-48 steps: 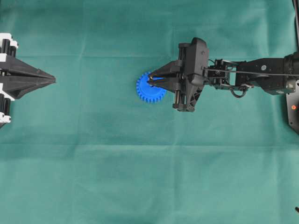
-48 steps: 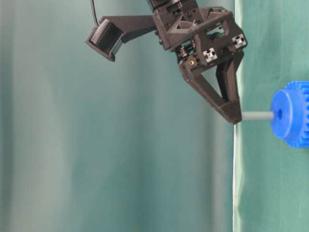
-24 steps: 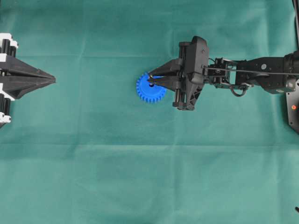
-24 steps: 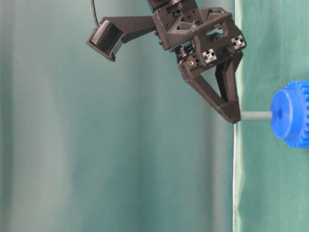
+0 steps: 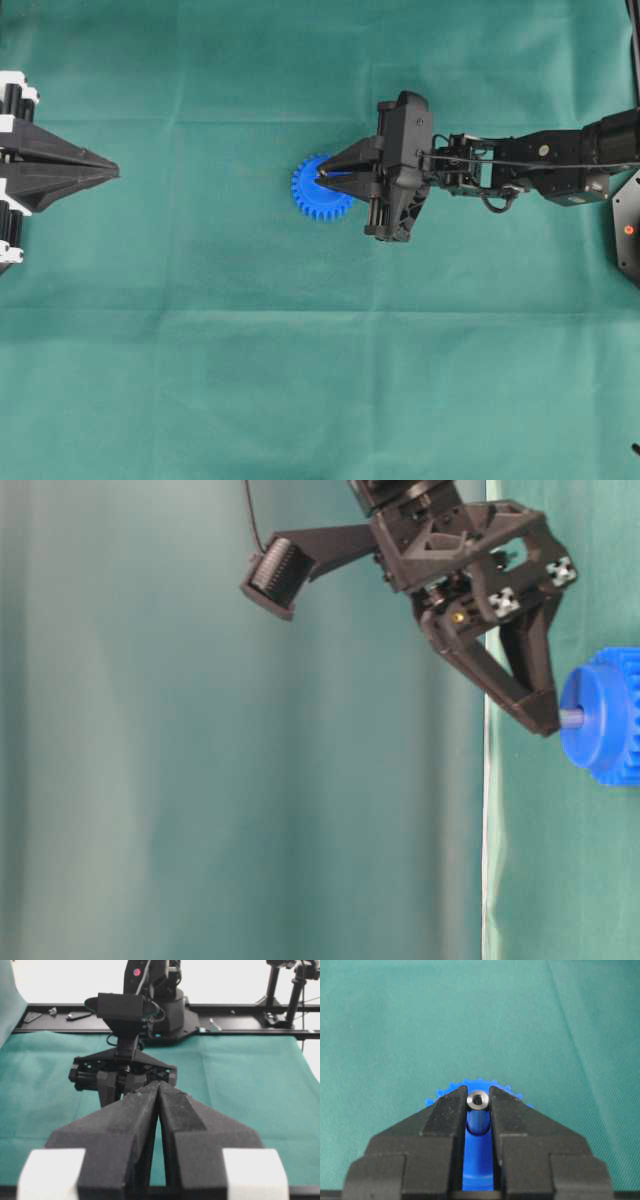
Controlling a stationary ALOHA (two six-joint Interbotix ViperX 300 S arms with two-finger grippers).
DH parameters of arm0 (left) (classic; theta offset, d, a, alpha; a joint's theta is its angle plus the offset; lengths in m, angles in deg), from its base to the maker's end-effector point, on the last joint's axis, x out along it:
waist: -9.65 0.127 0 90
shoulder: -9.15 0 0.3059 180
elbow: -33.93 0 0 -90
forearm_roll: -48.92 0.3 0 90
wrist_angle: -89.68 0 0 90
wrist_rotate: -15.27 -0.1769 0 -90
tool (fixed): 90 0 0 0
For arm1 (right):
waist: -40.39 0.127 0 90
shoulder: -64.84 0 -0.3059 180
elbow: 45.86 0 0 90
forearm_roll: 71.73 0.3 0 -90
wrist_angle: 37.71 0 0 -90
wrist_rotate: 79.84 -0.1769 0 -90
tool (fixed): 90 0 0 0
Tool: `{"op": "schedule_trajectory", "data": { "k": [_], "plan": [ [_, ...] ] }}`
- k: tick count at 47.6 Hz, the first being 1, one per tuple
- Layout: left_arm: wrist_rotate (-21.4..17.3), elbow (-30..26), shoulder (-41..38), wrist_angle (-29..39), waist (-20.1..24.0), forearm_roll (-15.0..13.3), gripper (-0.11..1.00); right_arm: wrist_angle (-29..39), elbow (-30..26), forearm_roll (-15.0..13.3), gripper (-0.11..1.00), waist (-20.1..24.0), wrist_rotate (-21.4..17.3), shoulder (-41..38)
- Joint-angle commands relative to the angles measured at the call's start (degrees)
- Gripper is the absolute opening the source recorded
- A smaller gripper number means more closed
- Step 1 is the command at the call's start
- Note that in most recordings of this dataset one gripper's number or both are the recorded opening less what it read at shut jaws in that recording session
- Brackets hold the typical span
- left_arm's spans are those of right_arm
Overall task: Insert the shaft placed at a random location into the center hole of the medium gear at another random location.
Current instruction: 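Lower the held shaft into the blue gear's center hole, then open the right gripper and raise it away from the gear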
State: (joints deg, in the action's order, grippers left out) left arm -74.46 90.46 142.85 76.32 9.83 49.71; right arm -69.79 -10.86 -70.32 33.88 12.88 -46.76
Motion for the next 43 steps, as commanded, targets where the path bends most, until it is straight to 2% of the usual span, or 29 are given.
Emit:
{"op": "schedule_trajectory", "data": {
  "k": [1,36,38,43],
  "plan": [
    [0.09,-0.62,-0.53,-0.18,0.09,0.09,0.00,-0.88,-0.97,0.18,0.13,0.00,0.88,0.44],
    [0.09,-0.62,-0.53,-0.09,0.09,0.09,0.00,0.09,-0.70,-0.09,0.15,0.26,0.70,0.18],
    [0.09,-0.70,-0.53,-0.18,0.09,0.18,0.00,0.09,-0.79,-0.09,0.20,0.26,0.62,0.18],
    [0.09,-0.62,-0.53,-0.09,0.09,0.09,0.00,0.09,-0.79,0.00,0.50,0.44,0.62,0.18]
  ]
}}
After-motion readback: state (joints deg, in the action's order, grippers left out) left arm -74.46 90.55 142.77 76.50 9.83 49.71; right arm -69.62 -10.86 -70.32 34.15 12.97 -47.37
